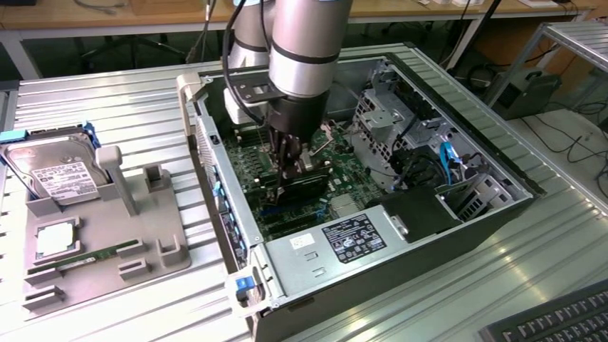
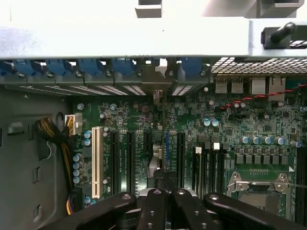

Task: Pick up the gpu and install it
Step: 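Press down on the gpu until it lock into place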

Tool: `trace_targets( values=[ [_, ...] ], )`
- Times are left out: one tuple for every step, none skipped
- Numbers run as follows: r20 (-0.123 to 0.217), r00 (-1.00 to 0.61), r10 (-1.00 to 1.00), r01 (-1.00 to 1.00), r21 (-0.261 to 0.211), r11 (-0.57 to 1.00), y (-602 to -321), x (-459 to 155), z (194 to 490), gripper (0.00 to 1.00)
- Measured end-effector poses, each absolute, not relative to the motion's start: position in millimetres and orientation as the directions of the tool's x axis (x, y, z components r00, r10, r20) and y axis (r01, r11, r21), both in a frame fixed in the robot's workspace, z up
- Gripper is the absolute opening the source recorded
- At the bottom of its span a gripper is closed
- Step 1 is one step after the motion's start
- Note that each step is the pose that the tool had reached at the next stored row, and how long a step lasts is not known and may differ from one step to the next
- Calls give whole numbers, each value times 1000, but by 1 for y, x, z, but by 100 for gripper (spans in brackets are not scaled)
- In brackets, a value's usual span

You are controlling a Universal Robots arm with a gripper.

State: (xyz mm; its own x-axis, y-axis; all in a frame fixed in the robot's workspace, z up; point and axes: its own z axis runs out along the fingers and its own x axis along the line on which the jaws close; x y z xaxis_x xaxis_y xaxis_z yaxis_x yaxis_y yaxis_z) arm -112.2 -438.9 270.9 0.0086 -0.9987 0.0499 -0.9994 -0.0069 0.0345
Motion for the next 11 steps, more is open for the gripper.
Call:
trace_targets(
  values=[
    [50, 9, -999, -999, 33, -7, -439, -113, 270, 11],
    [51, 9, -999, -999, 32, -7, -439, -113, 270, 11],
    [51, 9, -999, -999, 32, -7, -439, -113, 270, 11],
    [50, 9, -999, -999, 32, -7, -439, -113, 270, 11],
    [46, 9, -999, -999, 31, -7, -439, -113, 271, 11],
    [45, 9, -999, -1000, 31, -7, -439, -113, 275, 11],
    [45, 9, -999, -999, 31, -7, -439, -113, 280, 11],
    [46, 9, -999, -999, 31, -8, -439, -113, 285, 11],
    [45, 9, -999, -999, 31, -7, -439, -113, 289, 11],
    [45, 9, -999, -999, 31, -7, -439, -113, 293, 11],
    [44, 9, -999, -999, 31, -8, -439, -113, 293, 11]
  ],
)
